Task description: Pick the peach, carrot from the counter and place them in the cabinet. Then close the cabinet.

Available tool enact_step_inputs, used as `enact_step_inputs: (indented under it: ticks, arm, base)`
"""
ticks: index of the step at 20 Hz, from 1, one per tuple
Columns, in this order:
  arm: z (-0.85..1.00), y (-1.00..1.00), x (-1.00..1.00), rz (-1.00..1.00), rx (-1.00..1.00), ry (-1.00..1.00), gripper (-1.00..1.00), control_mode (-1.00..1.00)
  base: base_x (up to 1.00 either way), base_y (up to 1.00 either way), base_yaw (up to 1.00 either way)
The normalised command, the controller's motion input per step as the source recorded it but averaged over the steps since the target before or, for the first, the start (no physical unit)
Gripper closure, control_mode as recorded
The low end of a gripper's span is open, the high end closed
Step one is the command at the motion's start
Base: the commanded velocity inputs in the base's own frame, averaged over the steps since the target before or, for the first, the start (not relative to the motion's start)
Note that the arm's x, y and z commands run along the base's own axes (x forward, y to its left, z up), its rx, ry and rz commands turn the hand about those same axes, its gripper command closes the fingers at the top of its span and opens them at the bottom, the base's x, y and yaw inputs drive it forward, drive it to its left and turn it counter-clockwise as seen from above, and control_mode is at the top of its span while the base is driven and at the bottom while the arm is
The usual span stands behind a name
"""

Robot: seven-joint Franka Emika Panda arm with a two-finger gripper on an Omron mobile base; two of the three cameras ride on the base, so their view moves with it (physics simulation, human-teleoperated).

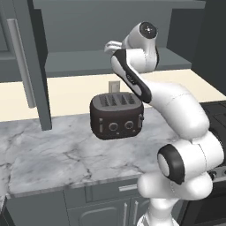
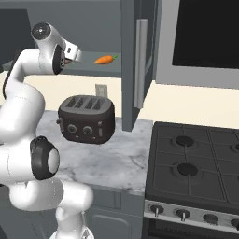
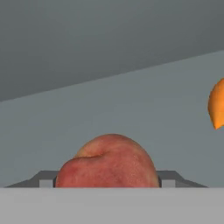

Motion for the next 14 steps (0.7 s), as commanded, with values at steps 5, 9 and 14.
enact_step_inputs:
  ticks: [5, 9, 14]
  arm:
    - [-0.02, 0.00, 1.00, 0.00, 0.00, 0.03, 1.00, -1.00]
    - [-0.03, 0.00, 1.00, 0.00, 0.00, 0.06, 1.00, -1.00]
    - [0.00, 0.00, 0.79, 0.00, 0.00, 0.02, -1.00, -1.00]
  base:
    - [0.00, 0.00, 0.00]
    - [0.00, 0.00, 0.00]
    - [0.00, 0.00, 0.00]
